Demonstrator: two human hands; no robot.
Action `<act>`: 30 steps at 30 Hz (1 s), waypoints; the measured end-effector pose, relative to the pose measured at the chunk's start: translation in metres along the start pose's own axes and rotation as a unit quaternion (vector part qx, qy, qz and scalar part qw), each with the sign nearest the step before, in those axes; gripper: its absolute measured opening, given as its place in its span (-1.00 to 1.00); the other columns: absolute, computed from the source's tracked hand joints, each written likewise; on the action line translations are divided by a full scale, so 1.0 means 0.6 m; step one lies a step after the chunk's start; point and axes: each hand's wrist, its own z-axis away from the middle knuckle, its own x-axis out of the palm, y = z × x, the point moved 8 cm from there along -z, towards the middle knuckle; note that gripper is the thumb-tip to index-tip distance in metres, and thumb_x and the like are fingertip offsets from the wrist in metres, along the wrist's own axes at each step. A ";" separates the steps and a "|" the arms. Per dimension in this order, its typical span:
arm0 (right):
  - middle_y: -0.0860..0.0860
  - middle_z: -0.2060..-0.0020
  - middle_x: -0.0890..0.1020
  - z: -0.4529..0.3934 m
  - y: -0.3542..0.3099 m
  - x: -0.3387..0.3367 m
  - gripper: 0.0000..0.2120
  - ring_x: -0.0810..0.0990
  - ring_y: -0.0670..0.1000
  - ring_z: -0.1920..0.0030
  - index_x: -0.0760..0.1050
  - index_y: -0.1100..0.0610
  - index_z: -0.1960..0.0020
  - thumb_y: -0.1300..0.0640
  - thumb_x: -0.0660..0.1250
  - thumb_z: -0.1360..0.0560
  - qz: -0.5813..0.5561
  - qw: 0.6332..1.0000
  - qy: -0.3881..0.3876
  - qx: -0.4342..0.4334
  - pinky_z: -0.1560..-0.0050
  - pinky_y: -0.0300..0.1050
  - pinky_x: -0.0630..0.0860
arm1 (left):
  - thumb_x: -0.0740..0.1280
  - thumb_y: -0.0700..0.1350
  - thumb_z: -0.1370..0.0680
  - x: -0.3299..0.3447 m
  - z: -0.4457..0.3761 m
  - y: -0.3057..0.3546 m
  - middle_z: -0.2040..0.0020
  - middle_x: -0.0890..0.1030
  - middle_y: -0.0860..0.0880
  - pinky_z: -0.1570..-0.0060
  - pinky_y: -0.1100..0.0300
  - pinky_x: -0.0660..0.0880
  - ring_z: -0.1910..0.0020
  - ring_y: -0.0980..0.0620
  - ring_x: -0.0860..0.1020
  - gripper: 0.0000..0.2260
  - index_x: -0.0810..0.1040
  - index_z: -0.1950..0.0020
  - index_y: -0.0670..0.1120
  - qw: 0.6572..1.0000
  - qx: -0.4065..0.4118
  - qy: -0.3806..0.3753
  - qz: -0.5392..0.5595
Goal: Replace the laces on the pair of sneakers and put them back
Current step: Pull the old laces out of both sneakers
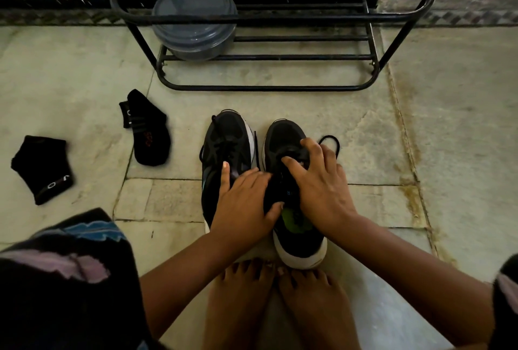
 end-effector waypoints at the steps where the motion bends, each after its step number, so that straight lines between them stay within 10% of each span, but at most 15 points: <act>1: 0.13 -0.39 0.04 0.000 0.001 0.000 -0.36 0.03 0.24 -0.36 0.32 0.03 -0.40 0.11 0.45 -0.36 0.004 1.000 0.015 -0.003 -0.23 0.20 0.37 | 0.20 0.14 -0.52 -0.001 0.000 0.001 -0.29 0.50 0.04 -0.38 0.04 -0.48 -0.37 0.09 0.35 -0.55 0.40 -0.35 -0.02 1.000 0.001 0.002 0.002; 8: 0.14 -0.32 0.20 0.001 0.008 0.006 -0.46 0.20 0.22 -0.27 0.51 0.14 -0.19 0.10 0.55 -0.25 -0.005 0.999 0.050 0.003 -0.04 0.18 0.51 | 0.21 0.06 -0.55 -0.003 0.005 0.006 -0.25 0.52 0.09 -0.37 0.02 -0.49 -0.30 0.14 0.42 -0.63 0.41 -0.34 0.01 1.000 0.015 0.006 0.008; 20: 0.13 -0.32 0.20 -0.011 0.015 0.021 -0.57 0.08 0.20 -0.35 0.36 -0.04 -0.36 0.08 0.29 -0.50 -0.059 0.998 -0.023 -0.001 -0.29 0.12 0.29 | 0.05 0.16 -0.46 0.001 0.006 -0.003 -0.09 0.61 0.06 -0.40 0.03 -0.43 -0.14 0.08 0.54 -0.52 0.51 -0.22 -0.04 1.000 0.015 0.015 0.001; 30: -0.05 0.02 0.28 0.023 -0.001 -0.010 -0.80 0.19 -0.01 -0.14 0.57 -0.01 0.13 -0.11 0.38 -0.36 -0.183 0.982 0.031 -0.039 -0.15 0.03 0.34 | 0.08 0.17 -0.51 0.010 0.006 -0.005 -0.10 0.59 0.07 -0.40 -0.03 -0.41 -0.17 0.08 0.52 -0.56 0.46 -0.26 -0.03 0.999 0.022 0.001 -0.030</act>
